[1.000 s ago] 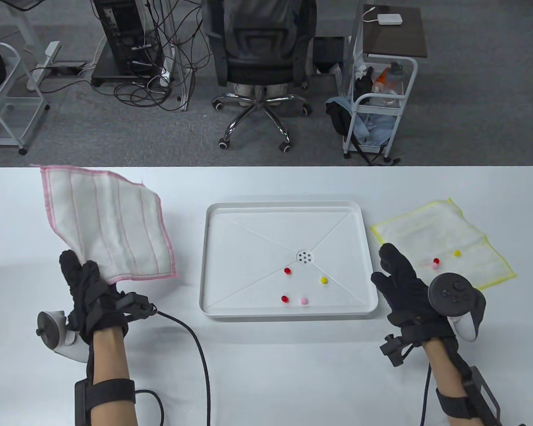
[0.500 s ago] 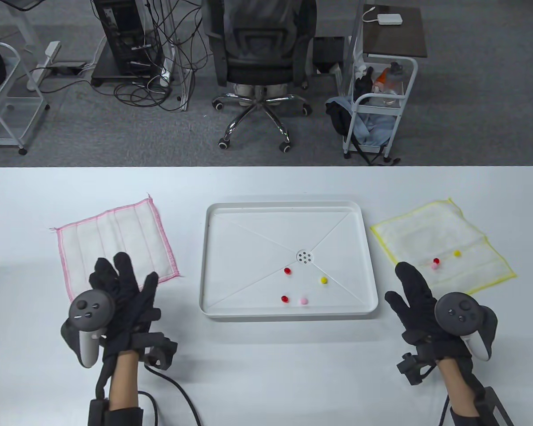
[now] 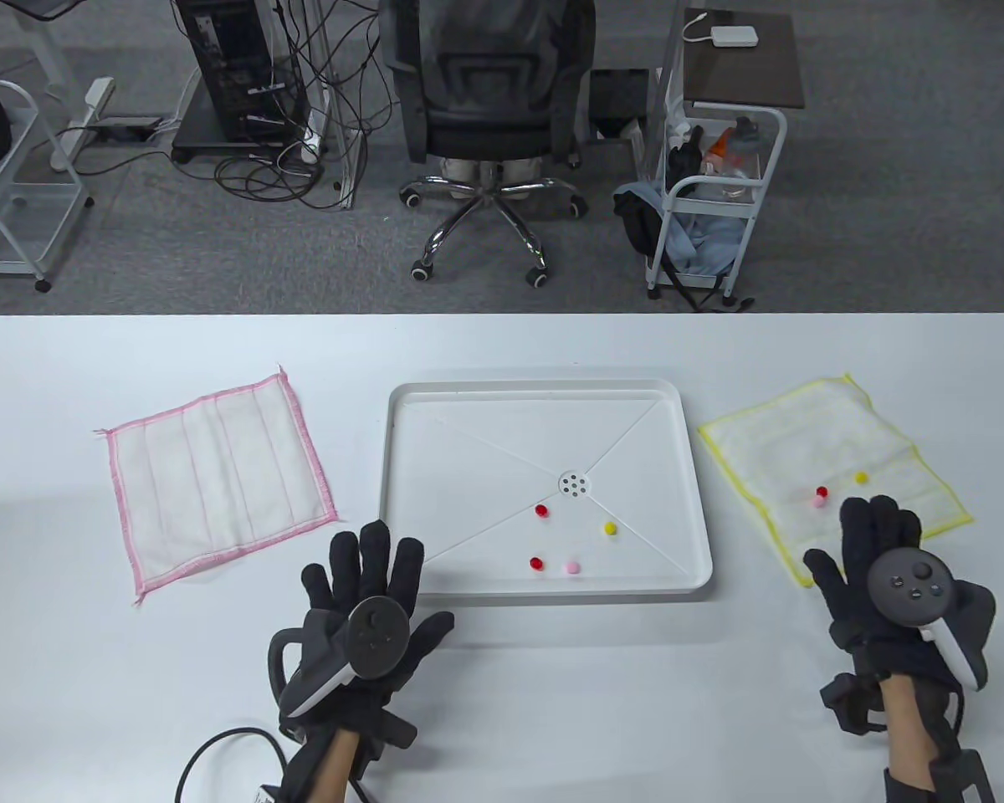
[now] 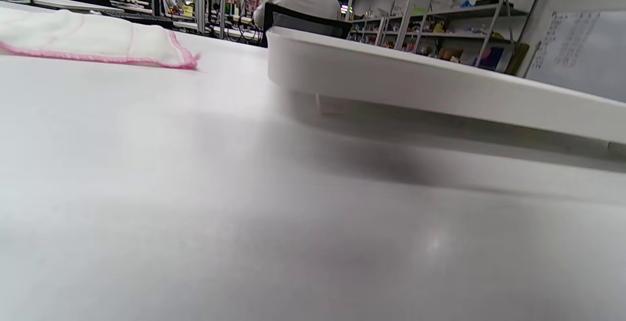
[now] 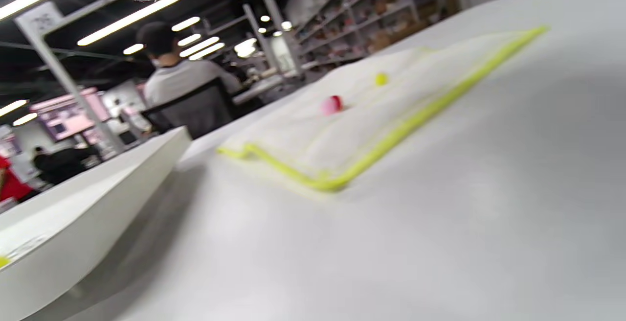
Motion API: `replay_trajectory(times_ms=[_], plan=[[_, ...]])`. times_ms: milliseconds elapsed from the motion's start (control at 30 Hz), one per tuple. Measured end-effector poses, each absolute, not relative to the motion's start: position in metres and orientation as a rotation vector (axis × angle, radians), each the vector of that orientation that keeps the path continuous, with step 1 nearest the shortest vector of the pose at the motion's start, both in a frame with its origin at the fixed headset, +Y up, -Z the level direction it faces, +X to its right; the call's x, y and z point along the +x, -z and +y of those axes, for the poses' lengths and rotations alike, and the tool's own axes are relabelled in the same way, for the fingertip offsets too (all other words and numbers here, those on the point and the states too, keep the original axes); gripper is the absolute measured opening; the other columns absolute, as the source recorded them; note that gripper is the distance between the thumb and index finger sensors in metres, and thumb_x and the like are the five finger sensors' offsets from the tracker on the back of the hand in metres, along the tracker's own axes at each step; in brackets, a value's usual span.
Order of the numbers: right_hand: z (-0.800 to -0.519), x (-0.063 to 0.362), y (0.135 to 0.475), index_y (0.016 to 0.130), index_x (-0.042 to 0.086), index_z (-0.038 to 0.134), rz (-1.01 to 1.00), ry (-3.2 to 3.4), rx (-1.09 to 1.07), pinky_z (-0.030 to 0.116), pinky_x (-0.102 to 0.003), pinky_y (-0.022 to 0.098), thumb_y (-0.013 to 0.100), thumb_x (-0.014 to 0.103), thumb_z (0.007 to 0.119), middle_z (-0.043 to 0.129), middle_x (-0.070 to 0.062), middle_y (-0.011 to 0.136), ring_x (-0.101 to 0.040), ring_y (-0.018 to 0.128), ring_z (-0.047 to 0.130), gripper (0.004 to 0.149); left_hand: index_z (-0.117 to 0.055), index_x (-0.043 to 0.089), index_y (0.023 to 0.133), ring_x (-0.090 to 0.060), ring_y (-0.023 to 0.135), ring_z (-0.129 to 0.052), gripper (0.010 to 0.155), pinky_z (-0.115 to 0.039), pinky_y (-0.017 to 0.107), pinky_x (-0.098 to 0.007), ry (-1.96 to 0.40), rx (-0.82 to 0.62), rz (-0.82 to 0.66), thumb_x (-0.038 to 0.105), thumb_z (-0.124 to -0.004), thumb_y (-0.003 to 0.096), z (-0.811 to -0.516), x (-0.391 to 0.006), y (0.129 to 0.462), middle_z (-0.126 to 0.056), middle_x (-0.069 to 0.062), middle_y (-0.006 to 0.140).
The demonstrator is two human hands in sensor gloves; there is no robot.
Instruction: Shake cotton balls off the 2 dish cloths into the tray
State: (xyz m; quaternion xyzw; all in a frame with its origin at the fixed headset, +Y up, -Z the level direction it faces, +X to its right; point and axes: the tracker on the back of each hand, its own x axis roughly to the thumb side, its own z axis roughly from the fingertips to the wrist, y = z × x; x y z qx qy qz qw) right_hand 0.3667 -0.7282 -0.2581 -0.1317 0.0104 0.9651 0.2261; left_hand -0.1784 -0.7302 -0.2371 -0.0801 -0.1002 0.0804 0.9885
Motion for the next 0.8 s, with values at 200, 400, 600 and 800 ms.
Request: replay_trajectory(times_ms=[200,400,600,800], plan=[[-0.754,0.365,0.265,0.109,0.029,0.021,0.281,-2.715,-0.348,0.016,-0.054,0.076,0.055,0.051,0.059,0.002,0.002,0.115,-0.026,0.103,-0.003,0.069,0.0,0.04,0.111,-0.036,0.103,0.009,0.082,-0.008,0.072,-0.063,-0.086,-0.213,-0.216,0.076,-0.044,0.0517,-0.74,-0.174,0.235,0.017,-0.001,0.112],[-0.772,0.353,0.275,0.109,0.029,0.025,0.422,-2.794,-0.339,0.015,-0.053,0.077,0.054,0.053,0.057,0.008,0.003,0.116,-0.025,0.103,-0.002,0.067,0.003,0.04,0.11,-0.036,0.102,0.01,0.082,-0.008,0.072,-0.062,-0.03,-0.274,-0.221,0.076,-0.042,0.0519,-0.749,-0.173,0.235,0.019,-0.001,0.111],[-0.78,0.354,0.276,0.109,0.028,0.034,0.562,-2.79,-0.355,0.017,-0.053,0.077,0.054,0.053,0.056,0.016,0.001,0.118,-0.026,0.105,0.003,0.065,0.004,0.04,0.11,-0.036,0.102,0.01,0.082,-0.008,0.072,-0.062,0.008,-0.285,-0.232,0.077,-0.041,0.0516,-0.753,-0.169,0.234,0.02,-0.002,0.111],[-0.78,0.354,0.276,0.108,0.026,0.042,0.565,-2.802,-0.359,0.021,-0.054,0.077,0.054,0.053,0.055,0.026,0.001,0.118,-0.026,0.106,0.011,0.062,0.004,0.039,0.11,-0.036,0.102,0.01,0.083,-0.008,0.072,-0.062,0.015,-0.28,-0.232,0.077,-0.041,0.0516,-0.754,-0.169,0.233,0.02,-0.002,0.11]])
